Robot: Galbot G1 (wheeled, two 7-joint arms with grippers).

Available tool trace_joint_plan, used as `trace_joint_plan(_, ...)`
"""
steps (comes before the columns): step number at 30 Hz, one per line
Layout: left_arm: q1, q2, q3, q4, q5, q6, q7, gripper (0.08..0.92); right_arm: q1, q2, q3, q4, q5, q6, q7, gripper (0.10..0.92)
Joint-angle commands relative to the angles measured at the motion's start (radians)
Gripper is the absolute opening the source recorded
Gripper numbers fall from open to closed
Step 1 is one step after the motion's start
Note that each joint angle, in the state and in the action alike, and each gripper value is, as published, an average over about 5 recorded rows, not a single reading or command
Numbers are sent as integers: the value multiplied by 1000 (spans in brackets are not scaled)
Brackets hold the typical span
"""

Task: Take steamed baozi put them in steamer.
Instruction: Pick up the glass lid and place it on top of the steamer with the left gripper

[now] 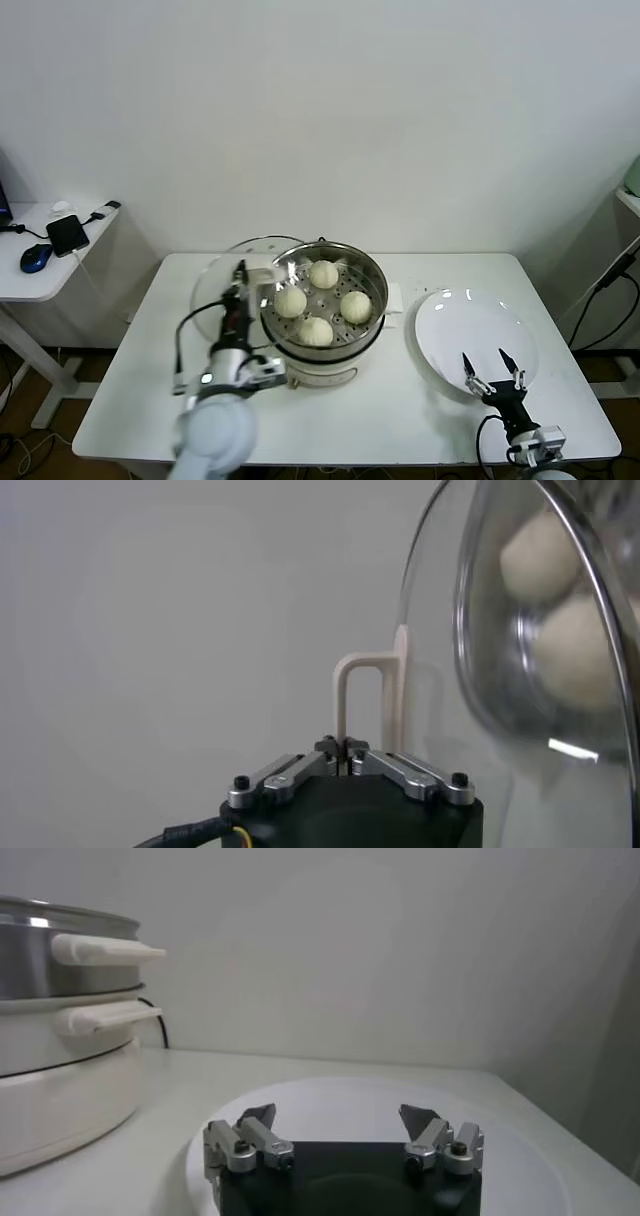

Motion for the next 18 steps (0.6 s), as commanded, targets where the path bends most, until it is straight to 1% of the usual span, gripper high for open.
trace_joint_plan(1,-82,-122,172,30,122,96,64,131,0,-1,0,-5,6,14,2,823)
trace_joint_plan(4,-103,-181,208,85,166,97,51,131,-1,0,-1,-12,16,25,4,823)
trace_joint_plan(7,-111,-215,230,132,197,95,40,131,-4,2,-2,-19,18,35,5,823)
trace_joint_plan(13,-130,-254,252,214,227,100,23,131,-13,5,-2,-29,20,49,9,823)
trace_joint_plan(18,-153,-267,249,271,230,108,8,131,-14,6,2,-28,21,55,15,823)
